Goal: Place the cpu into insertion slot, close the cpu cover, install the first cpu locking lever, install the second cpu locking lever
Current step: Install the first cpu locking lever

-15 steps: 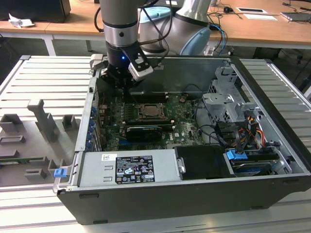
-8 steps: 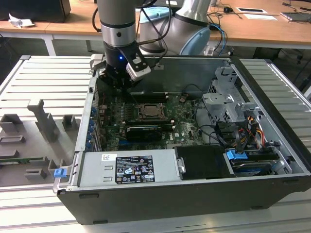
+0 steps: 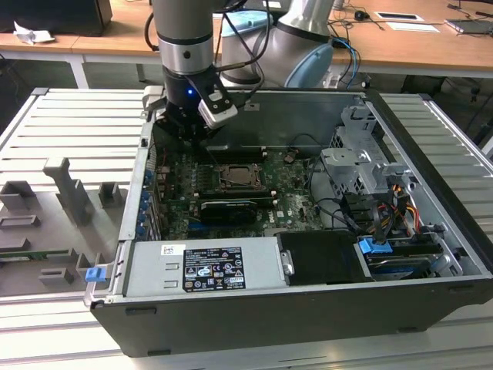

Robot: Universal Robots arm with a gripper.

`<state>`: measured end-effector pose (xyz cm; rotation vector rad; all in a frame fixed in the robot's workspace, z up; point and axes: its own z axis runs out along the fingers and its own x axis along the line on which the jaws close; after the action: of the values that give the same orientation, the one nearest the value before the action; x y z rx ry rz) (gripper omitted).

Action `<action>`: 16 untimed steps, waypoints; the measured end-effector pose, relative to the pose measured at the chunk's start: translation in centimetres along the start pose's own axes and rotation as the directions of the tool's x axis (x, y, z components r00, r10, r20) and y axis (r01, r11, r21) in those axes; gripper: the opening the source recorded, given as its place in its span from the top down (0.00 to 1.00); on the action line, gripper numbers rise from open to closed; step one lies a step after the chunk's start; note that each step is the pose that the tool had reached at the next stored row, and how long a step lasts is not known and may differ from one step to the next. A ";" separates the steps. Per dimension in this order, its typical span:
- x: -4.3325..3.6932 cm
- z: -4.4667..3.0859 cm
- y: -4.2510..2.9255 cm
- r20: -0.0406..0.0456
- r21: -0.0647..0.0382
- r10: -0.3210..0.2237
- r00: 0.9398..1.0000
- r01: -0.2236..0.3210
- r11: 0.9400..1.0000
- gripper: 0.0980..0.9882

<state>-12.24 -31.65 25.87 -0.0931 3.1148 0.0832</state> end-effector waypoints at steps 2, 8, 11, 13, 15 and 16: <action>0.03 0.03 0.24 -0.001 0.000 0.000 1.000 0.000 1.000 0.99; -0.13 0.28 1.51 0.000 0.000 0.000 1.000 0.000 1.000 0.99; -0.46 0.38 1.88 0.000 0.000 0.000 1.000 0.000 1.000 0.99; -1.21 0.42 1.88 0.000 0.000 0.000 1.000 0.000 1.000 0.99; -1.38 0.43 1.87 0.000 0.000 0.000 1.000 0.000 1.000 0.99; -1.53 0.44 1.86 0.000 0.000 0.000 1.000 0.000 1.000 0.99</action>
<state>-10.81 -29.68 25.57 -0.0929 3.1150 0.0832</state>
